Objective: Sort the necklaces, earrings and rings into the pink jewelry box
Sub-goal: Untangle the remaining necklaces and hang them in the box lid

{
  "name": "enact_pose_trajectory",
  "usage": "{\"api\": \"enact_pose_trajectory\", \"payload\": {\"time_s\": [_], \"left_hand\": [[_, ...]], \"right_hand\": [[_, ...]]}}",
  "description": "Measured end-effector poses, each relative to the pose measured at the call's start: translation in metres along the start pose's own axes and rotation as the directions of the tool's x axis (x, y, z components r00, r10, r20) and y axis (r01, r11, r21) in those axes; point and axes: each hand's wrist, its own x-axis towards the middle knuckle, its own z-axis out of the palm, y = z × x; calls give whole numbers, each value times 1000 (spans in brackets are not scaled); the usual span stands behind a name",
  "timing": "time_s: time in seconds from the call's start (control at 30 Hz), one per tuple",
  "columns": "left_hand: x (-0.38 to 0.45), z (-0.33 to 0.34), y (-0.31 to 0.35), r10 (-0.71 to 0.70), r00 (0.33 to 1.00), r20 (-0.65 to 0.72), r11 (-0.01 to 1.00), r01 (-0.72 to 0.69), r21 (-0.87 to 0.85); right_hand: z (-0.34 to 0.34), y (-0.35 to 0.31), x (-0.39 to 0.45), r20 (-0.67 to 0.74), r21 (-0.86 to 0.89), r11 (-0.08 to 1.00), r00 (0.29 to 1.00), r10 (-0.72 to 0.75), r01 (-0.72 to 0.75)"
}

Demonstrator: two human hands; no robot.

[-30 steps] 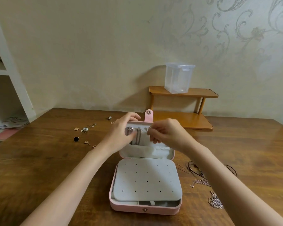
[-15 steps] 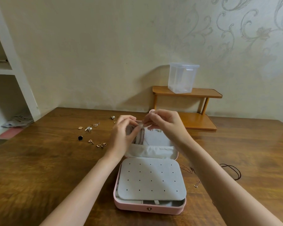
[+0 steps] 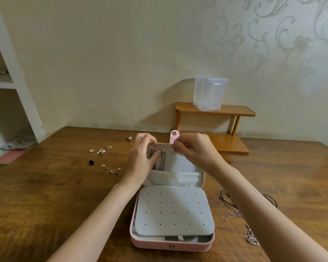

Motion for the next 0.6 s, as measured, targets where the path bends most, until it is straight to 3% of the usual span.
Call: {"api": "enact_pose_trajectory", "payload": {"time_s": [0.3, 0.6], "left_hand": [[3, -6, -3, 82, 989, 121, 996, -85, 21], [3, -10, -1, 50, 979, 197, 998, -56, 27]], "right_hand": [[0, 0, 1, 235, -98, 995, 971, 41, -19], [5, -4, 5, 214, -219, 971, 975, -53, 101]]}}
